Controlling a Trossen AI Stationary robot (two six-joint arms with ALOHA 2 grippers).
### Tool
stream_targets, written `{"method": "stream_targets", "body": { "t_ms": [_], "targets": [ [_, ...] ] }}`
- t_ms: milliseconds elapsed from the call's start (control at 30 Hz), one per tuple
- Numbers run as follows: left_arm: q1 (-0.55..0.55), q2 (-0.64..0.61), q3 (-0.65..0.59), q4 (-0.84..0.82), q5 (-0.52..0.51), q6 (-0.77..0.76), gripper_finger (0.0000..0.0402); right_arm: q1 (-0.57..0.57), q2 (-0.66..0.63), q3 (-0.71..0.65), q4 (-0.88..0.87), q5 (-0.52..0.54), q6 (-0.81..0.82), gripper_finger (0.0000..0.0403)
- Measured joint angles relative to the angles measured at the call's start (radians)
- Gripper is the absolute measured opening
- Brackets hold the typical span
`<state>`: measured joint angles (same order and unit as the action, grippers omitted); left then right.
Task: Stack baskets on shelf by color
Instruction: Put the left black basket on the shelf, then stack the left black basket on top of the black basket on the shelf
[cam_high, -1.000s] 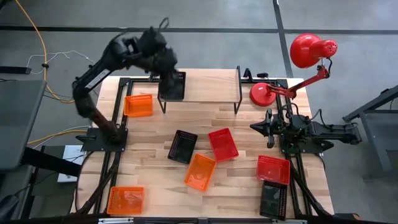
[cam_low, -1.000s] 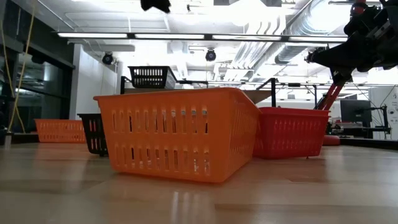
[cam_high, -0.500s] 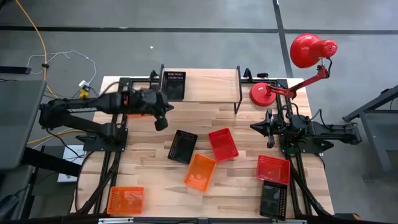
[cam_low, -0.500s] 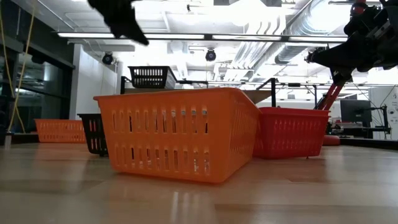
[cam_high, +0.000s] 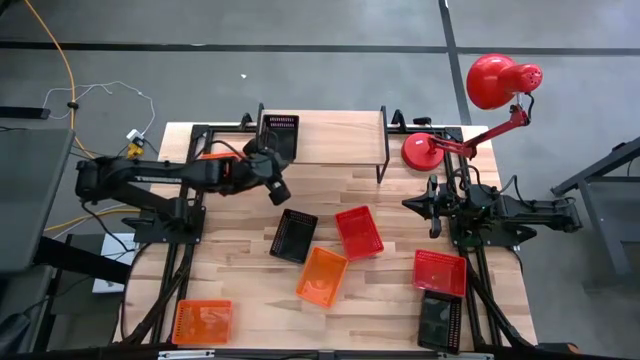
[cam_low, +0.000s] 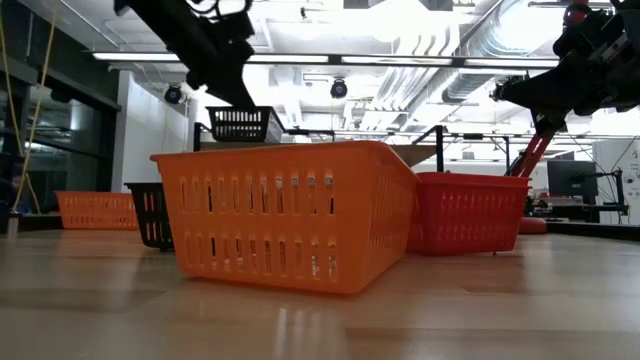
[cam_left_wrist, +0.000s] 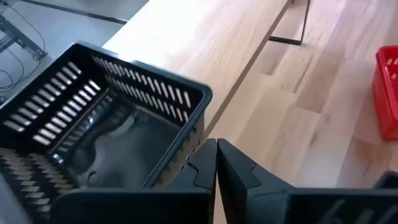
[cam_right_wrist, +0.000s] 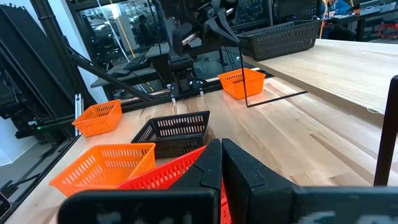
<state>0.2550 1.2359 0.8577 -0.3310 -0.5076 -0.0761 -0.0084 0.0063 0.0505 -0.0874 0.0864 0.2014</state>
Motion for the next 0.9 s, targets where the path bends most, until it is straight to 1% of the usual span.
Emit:
{"method": "stream_targets", "body": {
  "t_ms": [200, 567, 667, 733, 833, 900],
  "targets": [
    [0.025, 0.049, 0.000, 0.001, -0.031, 0.000, 0.0000, 0.000, 0.000, 0.000, 0.000, 0.000, 0.000, 0.0000],
    [0.078, 0.041, 0.000, 0.035, -0.035, 0.053, 0.0000, 0.000, 0.000, 0.000, 0.000, 0.000, 0.000, 0.0000],
    [0.085, 0.041, 0.000, 0.041, -0.014, 0.053, 0.0000, 0.000, 0.000, 0.000, 0.000, 0.000, 0.000, 0.0000],
    [0.081, 0.035, 0.003, 0.026, 0.017, 0.051, 0.0000, 0.000, 0.000, 0.000, 0.000, 0.000, 0.000, 0.0000],
    [0.056, -0.010, 0.036, -0.048, 0.071, 0.028, 0.0000, 0.000, 0.000, 0.000, 0.000, 0.000, 0.000, 0.0000],
    [0.029, -0.062, 0.056, -0.095, 0.101, 0.016, 0.0000, 0.000, 0.000, 0.000, 0.000, 0.000, 0.000, 0.0000]
  ]
}}
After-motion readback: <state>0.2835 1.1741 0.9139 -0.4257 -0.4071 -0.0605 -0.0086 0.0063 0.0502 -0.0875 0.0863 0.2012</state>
